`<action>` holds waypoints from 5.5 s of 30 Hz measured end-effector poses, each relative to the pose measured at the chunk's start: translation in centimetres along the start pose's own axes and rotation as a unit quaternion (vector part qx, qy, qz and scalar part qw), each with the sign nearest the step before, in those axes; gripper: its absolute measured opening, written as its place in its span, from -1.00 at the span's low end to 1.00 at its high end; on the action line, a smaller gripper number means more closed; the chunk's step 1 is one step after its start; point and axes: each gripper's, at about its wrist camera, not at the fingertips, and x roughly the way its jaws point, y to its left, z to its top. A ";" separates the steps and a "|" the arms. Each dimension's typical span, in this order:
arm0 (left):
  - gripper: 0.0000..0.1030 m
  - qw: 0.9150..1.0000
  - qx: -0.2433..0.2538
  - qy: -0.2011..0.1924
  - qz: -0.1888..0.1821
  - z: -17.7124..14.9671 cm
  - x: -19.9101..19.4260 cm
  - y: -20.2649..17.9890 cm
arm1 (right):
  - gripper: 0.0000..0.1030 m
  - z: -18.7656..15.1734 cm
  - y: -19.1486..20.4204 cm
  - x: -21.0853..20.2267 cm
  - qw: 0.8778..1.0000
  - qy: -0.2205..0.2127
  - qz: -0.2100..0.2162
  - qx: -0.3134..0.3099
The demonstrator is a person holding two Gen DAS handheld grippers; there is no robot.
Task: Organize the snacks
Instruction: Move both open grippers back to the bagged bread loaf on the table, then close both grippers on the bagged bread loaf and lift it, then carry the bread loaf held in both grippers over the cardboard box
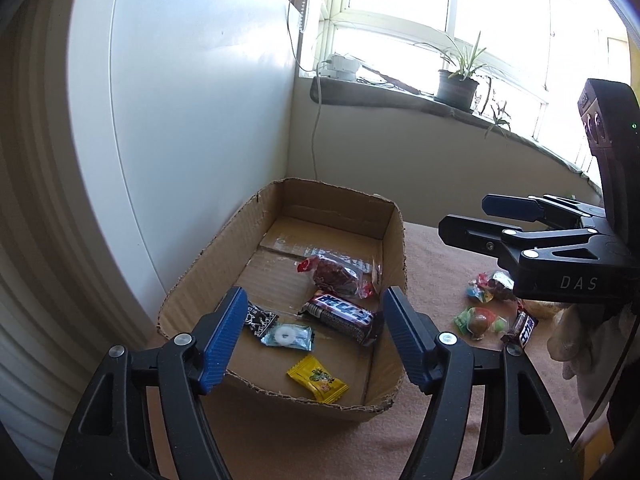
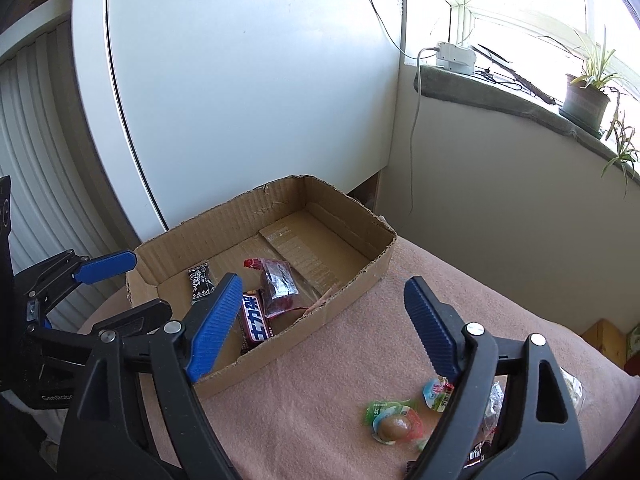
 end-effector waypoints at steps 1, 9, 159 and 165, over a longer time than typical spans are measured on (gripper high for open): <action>0.36 1.000 0.001 0.000 -0.002 0.0 -0.1 -0.2 | 0.66 -0.2 -0.1 -0.5 1.000 -0.003 -0.004 0.001; 0.36 1.000 0.012 -0.003 -0.016 -0.1 -0.5 -1.8 | 0.66 -2.0 -1.8 -3.9 1.000 -0.019 -0.021 0.014; 0.20 0.995 -0.022 0.021 -0.091 0.4 0.8 0.2 | -0.04 0.2 1.7 5.2 0.977 0.075 0.174 0.101; 0.20 0.996 -0.026 0.025 -0.081 0.4 1.4 0.9 | -0.04 0.3 2.2 6.4 0.976 0.082 0.176 0.095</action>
